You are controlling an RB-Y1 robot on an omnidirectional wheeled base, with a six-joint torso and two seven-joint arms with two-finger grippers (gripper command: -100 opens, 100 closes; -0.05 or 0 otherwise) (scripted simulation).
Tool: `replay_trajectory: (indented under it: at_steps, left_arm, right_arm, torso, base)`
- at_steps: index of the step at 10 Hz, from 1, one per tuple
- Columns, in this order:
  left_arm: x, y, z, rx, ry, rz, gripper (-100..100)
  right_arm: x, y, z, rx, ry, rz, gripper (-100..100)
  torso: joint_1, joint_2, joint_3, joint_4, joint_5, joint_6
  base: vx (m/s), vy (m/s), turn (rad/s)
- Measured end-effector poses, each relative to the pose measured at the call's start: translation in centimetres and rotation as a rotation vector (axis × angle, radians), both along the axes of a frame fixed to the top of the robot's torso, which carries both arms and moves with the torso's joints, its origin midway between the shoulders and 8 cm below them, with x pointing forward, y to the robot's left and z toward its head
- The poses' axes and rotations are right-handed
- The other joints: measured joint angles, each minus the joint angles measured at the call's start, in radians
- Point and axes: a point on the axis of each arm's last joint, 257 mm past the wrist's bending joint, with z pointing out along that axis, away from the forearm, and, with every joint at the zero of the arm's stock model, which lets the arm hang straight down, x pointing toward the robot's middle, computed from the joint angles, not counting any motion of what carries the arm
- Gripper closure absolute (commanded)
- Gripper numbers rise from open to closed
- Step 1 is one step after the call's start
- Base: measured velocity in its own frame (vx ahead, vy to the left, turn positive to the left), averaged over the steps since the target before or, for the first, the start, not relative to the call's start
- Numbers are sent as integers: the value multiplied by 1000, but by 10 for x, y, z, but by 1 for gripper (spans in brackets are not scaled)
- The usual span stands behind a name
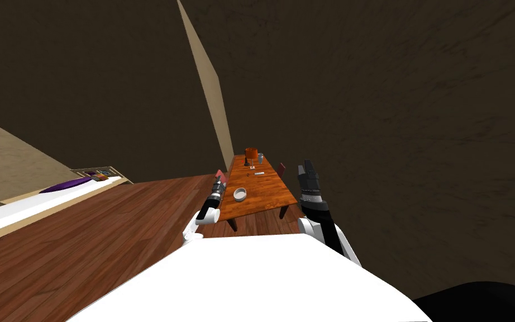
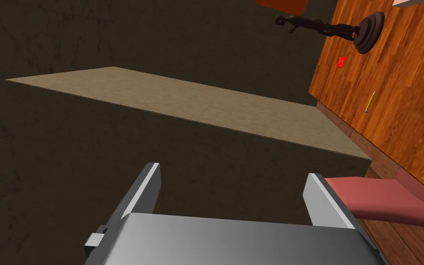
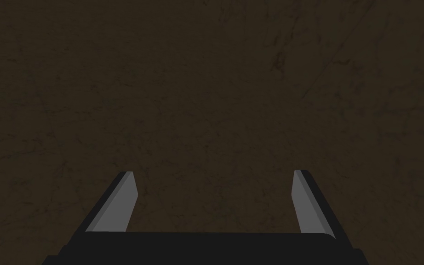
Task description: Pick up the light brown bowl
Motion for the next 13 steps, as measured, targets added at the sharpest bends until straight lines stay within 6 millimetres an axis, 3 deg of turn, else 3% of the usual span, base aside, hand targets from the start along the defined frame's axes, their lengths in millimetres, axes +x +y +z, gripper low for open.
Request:
replay_trajectory:
  at_steps: [8,13]
  left_arm:
    - [30,11,-72,-62,204,7,-100]
    - [41,19,-129,-113,374,24,-100]
  right_arm:
    - [0,0,0,0,0,0,0]
    - [0,0,0,0,0,0,0]
  torso:
    - [0,0,0,0,0,0]
    - [0,0,0,0,0,-1]
  base:
    - [-8,2,-80]
    - [-9,5,-116]
